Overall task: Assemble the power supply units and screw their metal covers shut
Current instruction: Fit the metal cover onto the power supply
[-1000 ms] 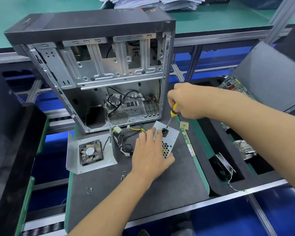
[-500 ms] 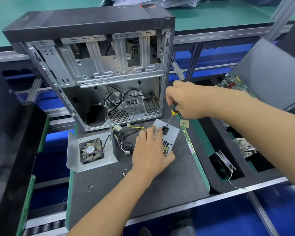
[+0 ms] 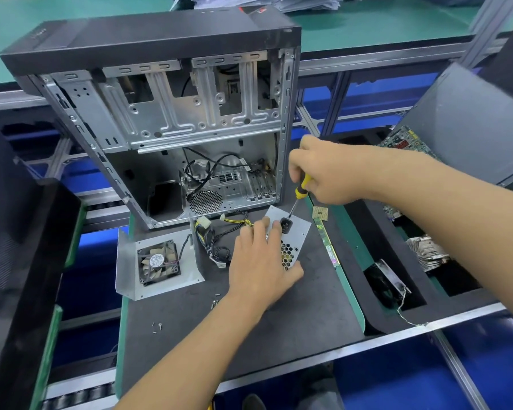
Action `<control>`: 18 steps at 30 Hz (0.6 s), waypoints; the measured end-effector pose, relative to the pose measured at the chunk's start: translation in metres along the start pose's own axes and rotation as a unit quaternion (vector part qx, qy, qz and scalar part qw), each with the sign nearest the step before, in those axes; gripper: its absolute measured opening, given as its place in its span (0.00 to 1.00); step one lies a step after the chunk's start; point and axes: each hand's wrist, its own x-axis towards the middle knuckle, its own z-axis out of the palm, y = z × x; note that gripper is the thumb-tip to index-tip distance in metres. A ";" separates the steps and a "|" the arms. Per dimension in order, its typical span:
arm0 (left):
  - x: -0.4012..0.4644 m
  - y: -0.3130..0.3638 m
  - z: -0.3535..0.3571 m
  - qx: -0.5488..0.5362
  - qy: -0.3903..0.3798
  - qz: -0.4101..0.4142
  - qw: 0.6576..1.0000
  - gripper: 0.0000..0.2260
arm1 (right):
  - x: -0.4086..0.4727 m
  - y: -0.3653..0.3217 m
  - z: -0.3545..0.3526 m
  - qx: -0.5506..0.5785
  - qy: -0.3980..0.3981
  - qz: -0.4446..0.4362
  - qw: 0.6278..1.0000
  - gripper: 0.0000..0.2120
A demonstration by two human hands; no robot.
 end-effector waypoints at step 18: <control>0.000 0.000 -0.001 -0.007 -0.011 0.000 1.000 0.35 | 0.005 -0.003 0.004 -0.043 0.023 -0.019 0.999 0.05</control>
